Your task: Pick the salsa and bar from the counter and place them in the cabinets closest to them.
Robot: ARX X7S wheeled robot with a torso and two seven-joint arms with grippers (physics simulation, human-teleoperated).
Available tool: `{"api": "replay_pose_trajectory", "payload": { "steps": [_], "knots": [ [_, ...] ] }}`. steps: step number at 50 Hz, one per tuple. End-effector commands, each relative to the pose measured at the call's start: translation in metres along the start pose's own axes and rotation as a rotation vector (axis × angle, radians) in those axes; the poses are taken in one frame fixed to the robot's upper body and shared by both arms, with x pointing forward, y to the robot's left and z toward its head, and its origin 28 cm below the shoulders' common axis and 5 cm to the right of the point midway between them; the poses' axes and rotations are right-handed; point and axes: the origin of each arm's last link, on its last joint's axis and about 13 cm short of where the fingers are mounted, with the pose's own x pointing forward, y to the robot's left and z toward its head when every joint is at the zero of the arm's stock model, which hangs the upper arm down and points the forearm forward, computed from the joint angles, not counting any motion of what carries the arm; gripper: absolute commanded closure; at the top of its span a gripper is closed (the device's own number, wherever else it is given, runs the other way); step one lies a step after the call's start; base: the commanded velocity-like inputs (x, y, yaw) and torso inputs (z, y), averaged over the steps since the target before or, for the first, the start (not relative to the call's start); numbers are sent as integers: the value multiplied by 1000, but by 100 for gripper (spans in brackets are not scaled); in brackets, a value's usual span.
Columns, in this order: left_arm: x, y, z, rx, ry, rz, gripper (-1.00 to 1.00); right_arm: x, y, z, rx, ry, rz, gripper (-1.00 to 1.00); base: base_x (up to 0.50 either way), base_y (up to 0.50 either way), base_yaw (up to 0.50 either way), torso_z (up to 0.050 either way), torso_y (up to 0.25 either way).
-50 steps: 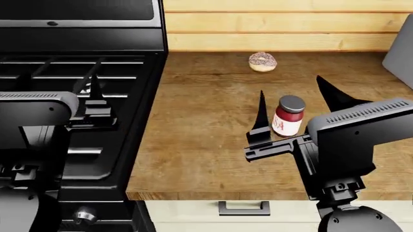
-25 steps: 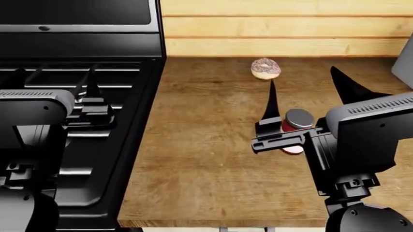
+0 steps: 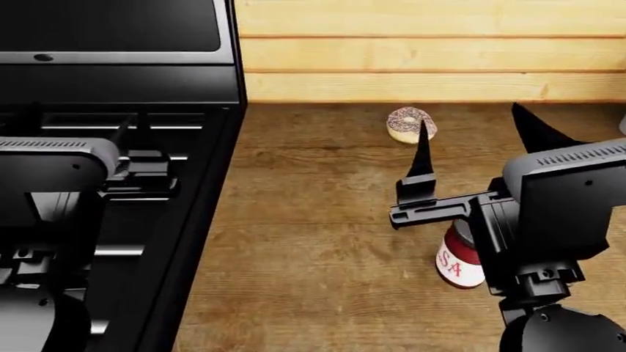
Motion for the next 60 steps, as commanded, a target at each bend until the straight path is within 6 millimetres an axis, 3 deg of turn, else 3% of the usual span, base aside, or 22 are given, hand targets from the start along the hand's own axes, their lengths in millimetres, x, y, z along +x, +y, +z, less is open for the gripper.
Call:
{"api": "replay_pose_trajectory", "payload": {
  "steps": [1,2,4,14,22,23,25,30,31,60],
  "knots": [
    [0,-1,-2,1,2,-7,-100,-2,-8,10,10,115,-57,-100,0,0,0,0,0],
    [1,-2,-2,0,3,-7,-100,-5,-6,14,10,125,-4,-100,0,0,0,0,0],
    [1,-2,-3,-2,3,-10,-100,-17,-11,15,1,146,-105,-100,0,0,0,0,0],
    [3,-5,-6,-6,10,-18,-100,-31,-37,17,64,302,-141,-100,0,0,0,0,0],
    [1,-4,-8,-9,20,-22,-100,-33,-51,2,184,364,-132,-100,0,0,0,0,0],
    [1,-5,-8,-9,23,-23,-100,-32,-51,-2,184,368,-125,-100,0,0,0,0,0],
    [1,-5,-8,-12,26,-22,-100,-54,-44,-20,196,375,-122,-100,0,0,0,0,0],
    [0,-7,-11,-15,35,-26,-100,-21,-20,-31,212,392,-166,-100,0,0,0,0,0],
    [0,-8,-11,-15,35,-27,-100,-18,-15,-31,230,383,-88,-100,0,0,0,0,0],
    [1,-7,-13,-13,40,-27,-100,-29,-6,-41,189,473,-74,-100,0,0,0,0,0]
  ]
}}
